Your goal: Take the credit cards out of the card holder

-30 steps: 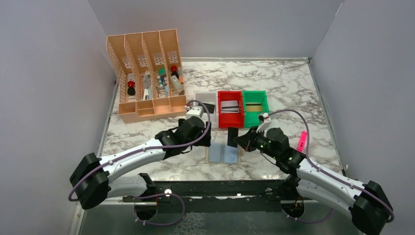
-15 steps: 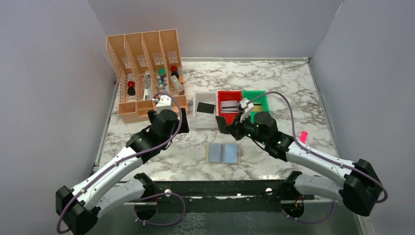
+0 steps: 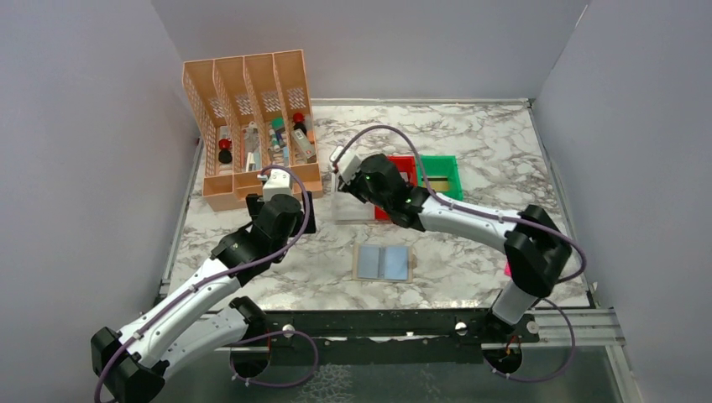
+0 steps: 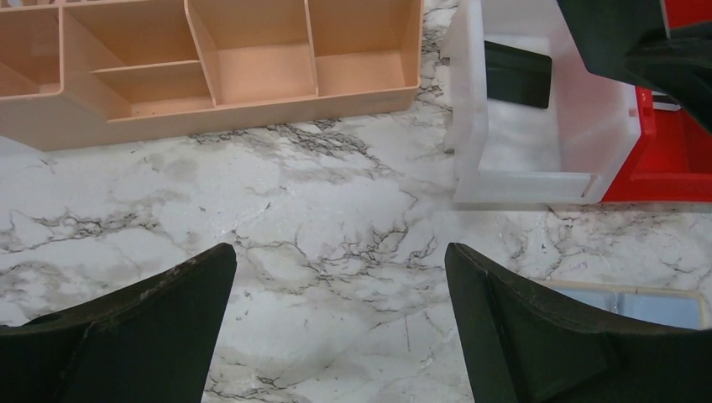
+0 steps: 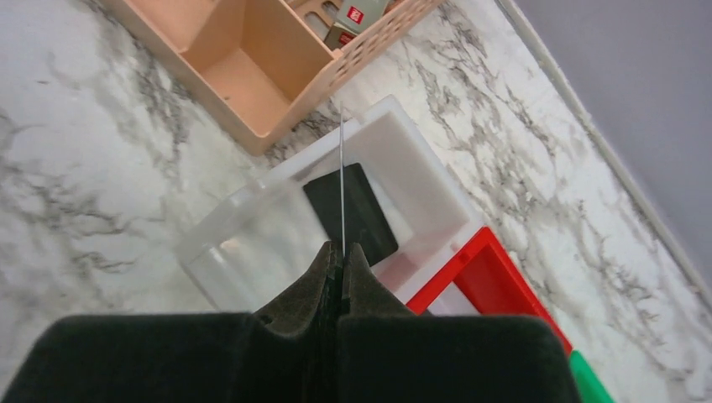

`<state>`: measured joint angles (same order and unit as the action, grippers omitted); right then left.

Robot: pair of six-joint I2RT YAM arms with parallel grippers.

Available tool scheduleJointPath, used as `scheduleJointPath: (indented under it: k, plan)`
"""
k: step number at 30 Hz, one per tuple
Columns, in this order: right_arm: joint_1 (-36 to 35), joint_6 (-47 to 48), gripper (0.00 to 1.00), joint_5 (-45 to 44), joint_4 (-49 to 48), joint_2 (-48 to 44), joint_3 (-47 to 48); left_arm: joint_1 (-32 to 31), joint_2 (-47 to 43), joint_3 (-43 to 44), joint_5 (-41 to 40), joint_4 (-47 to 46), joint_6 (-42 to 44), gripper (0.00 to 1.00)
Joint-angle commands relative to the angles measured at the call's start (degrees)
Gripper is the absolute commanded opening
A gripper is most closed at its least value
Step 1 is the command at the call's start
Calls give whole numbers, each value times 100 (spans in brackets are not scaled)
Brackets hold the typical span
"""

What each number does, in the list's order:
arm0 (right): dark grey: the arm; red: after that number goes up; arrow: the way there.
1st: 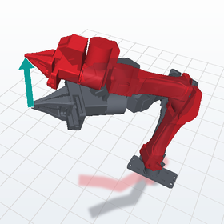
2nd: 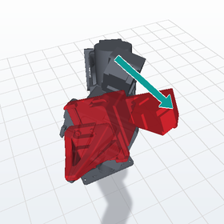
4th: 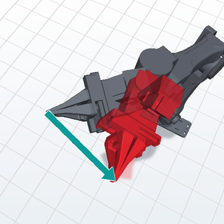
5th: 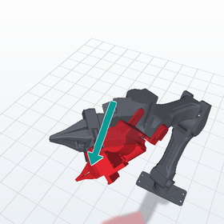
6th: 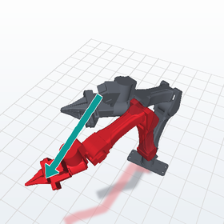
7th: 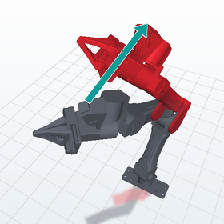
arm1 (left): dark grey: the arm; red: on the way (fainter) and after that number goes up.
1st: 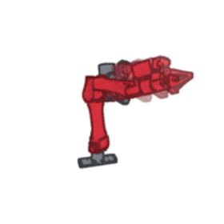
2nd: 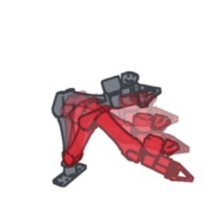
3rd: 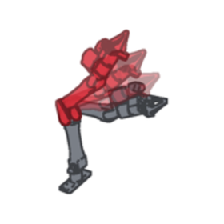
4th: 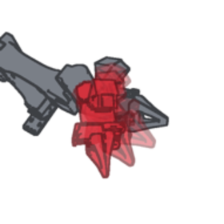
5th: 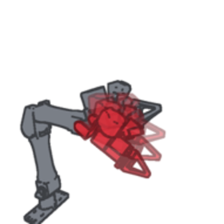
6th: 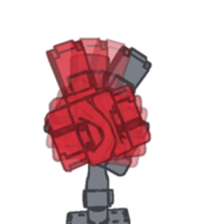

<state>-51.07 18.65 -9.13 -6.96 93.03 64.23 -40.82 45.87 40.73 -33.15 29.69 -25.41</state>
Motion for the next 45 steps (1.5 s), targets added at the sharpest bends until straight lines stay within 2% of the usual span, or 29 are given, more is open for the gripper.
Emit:
scheduleJointPath:
  k: [1, 8, 19, 32, 38, 42, 45]
  plan:
    - [-92, 1236, 1, -944, 470, 784, 754, 30, 89, 96, -159, 144, 115, 99]
    - [-131, 1698, 1, -1540, 835, 1604, 1410, 73, 10, 119, -232, 207, 105, 99]
    - [-131, 1876, 1, -1685, 811, 2089, 1347, 177, -439, 183, -511, 338, -21, 99]
    - [-123, 2272, 5, -1697, 220, 2671, 1443, 214, -1337, 40, -938, 340, -222, 99]
    - [-122, 2532, 9, -1646, 38, 2840, 1417, 215, -1353, 31, -926, 340, -226, 99]
    - [-116, 2434, 20, -1563, 124, 2825, 1437, 215, -1336, 31, -909, 336, -215, 99]
    - [-114, 2362, 24, -1426, 59, 2705, 1286, 223, -1313, 36, -903, 337, -211, 99]
